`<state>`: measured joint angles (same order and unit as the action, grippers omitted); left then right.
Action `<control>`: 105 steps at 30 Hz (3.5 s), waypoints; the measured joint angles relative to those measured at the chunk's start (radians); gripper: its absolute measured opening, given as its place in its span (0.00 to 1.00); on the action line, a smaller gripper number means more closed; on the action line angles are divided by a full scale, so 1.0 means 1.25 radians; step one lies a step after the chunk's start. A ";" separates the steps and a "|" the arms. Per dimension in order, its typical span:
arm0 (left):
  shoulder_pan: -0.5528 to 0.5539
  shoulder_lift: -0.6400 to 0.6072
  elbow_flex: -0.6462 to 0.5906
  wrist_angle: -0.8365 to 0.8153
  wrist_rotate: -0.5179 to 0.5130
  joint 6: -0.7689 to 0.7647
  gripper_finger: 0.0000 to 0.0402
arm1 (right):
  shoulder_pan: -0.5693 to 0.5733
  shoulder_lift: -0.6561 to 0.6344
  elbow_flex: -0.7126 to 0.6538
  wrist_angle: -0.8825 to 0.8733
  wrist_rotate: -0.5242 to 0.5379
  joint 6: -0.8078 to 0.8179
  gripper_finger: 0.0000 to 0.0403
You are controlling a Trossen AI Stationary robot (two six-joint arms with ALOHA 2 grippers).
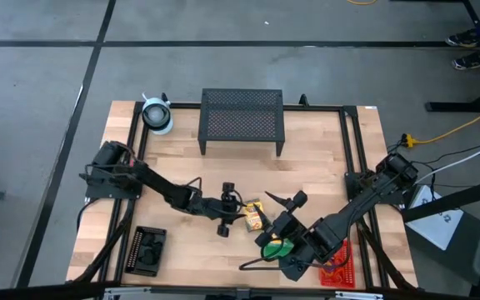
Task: Pick & Place Office Desk Supplies
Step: Put the yellow green crayon box into the green bin
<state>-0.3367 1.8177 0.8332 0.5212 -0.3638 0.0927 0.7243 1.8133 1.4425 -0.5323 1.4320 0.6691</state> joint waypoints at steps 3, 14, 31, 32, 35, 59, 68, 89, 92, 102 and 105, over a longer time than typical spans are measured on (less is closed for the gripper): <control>0.000 0.016 0.007 0.005 -0.002 0.000 0.28 | 0.008 0.000 0.000 -0.003 0.003 -0.003 0.57; -0.013 -0.002 0.007 0.002 0.015 -0.016 0.01 | 0.026 -0.001 0.000 -0.006 0.039 -0.003 0.57; 0.016 0.033 0.006 0.005 0.057 -0.072 0.00 | 0.026 -0.001 0.000 -0.006 0.033 -0.003 0.57; 0.018 0.032 0.007 0.007 0.061 -0.072 0.00 | 0.026 -0.001 0.000 -0.006 0.033 -0.003 0.57; 0.022 0.032 0.007 0.003 0.064 -0.072 0.00 | 0.026 -0.001 0.000 -0.006 0.024 -0.003 0.57; 0.047 0.032 0.007 -0.026 0.145 -0.108 0.00 | 0.026 -0.001 0.001 -0.006 0.006 0.000 0.57; 0.058 0.032 0.007 -0.049 0.169 -0.119 0.00 | 0.025 -0.001 0.001 -0.006 -0.003 0.000 0.57; 0.081 0.031 0.041 -0.113 0.183 -0.113 0.00 | 0.025 -0.001 0.001 -0.006 -0.010 0.000 0.57; 0.074 0.031 0.040 -0.083 0.204 -0.113 0.00 | 0.025 -0.001 0.001 -0.005 -0.009 0.000 0.57; 0.098 0.048 0.041 -0.070 0.189 -0.105 0.01 | 0.025 -0.001 0.001 -0.005 -0.009 0.000 0.57; 0.110 0.070 0.041 -0.041 0.216 -0.109 0.00 | 0.023 -0.001 0.001 -0.005 -0.010 0.000 0.57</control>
<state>-0.1986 1.9047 0.8845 0.4695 -0.0940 -0.0436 0.7536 1.8118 1.4437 -0.5388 1.4200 0.6689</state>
